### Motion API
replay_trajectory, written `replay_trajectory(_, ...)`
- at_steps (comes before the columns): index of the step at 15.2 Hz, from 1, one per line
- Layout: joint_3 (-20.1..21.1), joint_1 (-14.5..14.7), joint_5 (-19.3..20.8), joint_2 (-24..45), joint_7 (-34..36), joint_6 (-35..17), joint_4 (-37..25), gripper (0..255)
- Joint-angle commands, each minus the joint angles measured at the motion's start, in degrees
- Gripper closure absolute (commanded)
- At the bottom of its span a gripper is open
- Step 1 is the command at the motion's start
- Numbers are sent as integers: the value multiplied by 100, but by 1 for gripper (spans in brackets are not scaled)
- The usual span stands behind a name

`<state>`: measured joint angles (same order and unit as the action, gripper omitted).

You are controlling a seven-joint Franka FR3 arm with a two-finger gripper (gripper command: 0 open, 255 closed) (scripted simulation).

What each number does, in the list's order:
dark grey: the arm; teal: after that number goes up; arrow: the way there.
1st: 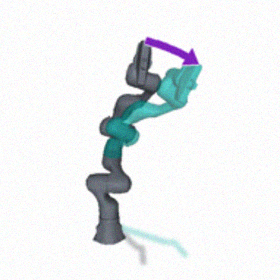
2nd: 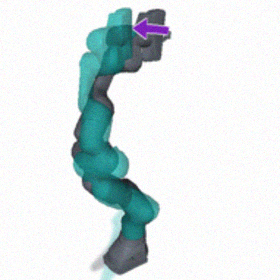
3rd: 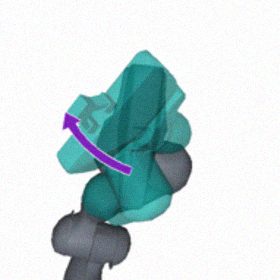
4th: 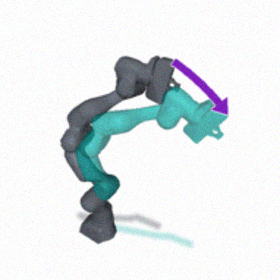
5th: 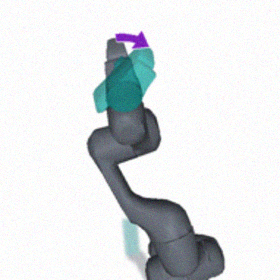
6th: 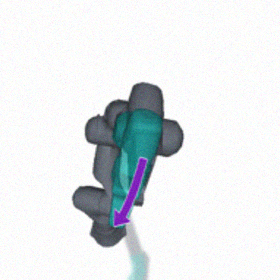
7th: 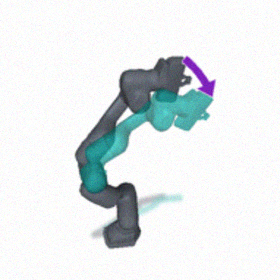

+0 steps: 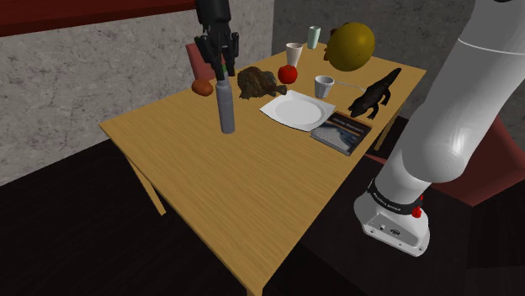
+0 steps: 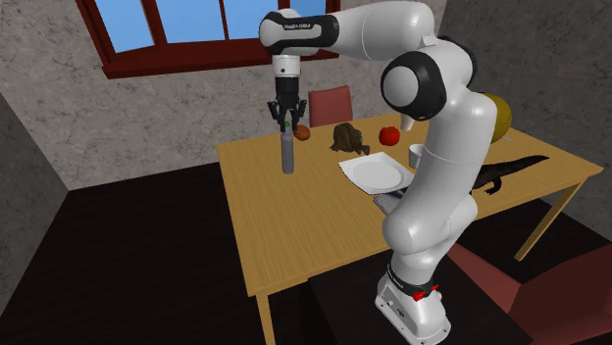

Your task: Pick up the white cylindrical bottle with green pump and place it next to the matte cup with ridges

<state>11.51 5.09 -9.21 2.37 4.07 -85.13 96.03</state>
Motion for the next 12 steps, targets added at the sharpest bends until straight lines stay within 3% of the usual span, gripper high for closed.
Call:
replay_trajectory(1, -3, -3, 2, 18, 19, 155, -173, 255)
replay_trajectory(12, 4, 4, 12, 218, 178, 1048, -1275, 255)
